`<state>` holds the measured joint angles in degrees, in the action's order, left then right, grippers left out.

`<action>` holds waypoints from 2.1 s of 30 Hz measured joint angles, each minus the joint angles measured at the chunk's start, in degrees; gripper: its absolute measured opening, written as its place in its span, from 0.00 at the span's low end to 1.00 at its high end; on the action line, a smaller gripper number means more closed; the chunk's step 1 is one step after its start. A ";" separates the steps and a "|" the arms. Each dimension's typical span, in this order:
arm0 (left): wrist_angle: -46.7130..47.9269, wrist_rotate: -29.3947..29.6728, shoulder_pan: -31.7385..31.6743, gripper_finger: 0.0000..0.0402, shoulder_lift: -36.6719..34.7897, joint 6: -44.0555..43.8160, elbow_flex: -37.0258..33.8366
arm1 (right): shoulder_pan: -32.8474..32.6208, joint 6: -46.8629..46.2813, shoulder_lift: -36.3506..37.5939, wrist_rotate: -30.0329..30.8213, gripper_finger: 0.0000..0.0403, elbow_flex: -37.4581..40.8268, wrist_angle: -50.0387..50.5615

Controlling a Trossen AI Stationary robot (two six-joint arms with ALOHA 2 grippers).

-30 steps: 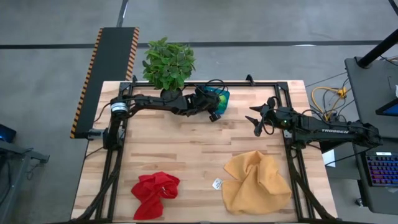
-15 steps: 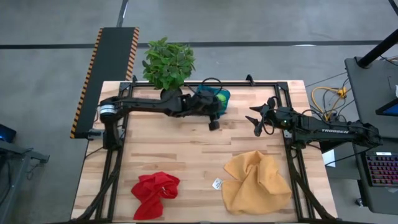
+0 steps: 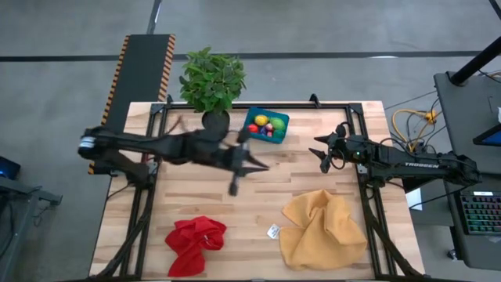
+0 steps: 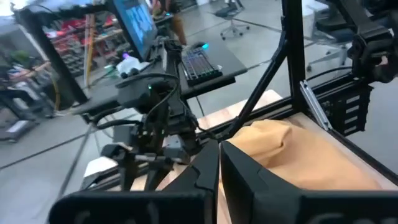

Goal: Pick and placing Produce into tupperware
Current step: Return to Home Position

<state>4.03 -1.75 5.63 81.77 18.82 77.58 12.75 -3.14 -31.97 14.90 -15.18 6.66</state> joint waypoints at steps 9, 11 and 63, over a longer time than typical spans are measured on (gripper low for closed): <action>1.04 13.69 7.48 0.00 -22.37 -2.80 -21.29 | 0.00 0.13 0.04 -0.29 0.56 0.02 -0.02; 1.15 14.26 9.03 0.00 -28.14 -4.67 -26.45 | 0.00 0.13 0.04 -0.29 0.56 0.04 -0.03; -1.72 12.33 6.68 0.00 -80.33 -12.68 -72.21 | -0.15 3.77 1.53 -19.68 0.56 0.33 -16.66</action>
<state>2.31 10.58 12.32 1.44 6.14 5.37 12.61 0.64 -30.43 -4.78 -14.85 -10.00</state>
